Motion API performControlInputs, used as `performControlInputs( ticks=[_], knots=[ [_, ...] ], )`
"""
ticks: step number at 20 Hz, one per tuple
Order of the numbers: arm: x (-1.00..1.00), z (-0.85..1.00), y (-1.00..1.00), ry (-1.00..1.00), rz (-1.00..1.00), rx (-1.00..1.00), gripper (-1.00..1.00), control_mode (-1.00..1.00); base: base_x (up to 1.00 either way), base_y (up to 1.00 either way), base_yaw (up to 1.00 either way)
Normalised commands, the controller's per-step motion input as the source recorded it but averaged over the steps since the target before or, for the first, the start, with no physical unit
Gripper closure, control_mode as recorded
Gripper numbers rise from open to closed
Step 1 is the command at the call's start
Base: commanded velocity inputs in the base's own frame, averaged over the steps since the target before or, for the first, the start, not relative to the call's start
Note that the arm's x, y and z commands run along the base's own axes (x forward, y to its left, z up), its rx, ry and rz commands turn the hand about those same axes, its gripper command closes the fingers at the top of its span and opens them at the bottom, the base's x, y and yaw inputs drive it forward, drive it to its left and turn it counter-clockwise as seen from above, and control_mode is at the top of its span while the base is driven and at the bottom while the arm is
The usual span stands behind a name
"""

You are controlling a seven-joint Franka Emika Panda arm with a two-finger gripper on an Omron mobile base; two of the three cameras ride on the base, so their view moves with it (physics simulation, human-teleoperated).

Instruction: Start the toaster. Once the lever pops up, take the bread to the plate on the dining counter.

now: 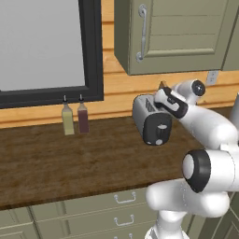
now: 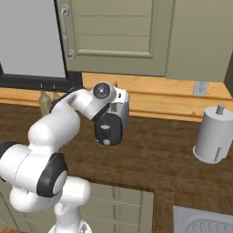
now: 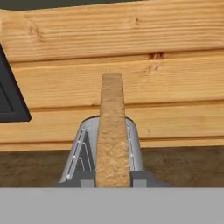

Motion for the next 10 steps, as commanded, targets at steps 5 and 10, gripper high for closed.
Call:
performControlInputs(
  ticks=[5, 10],
  knots=[
    [-0.48, 0.24, -0.09, 0.04, 0.0, 0.0, 1.0, -1.0, 0.0, 0.0, 0.0],
    [-0.56, 0.1, -0.01, 0.05, 0.0, 0.0, 1.0, -1.0, 0.0, 0.0, 0.0]
  ],
)
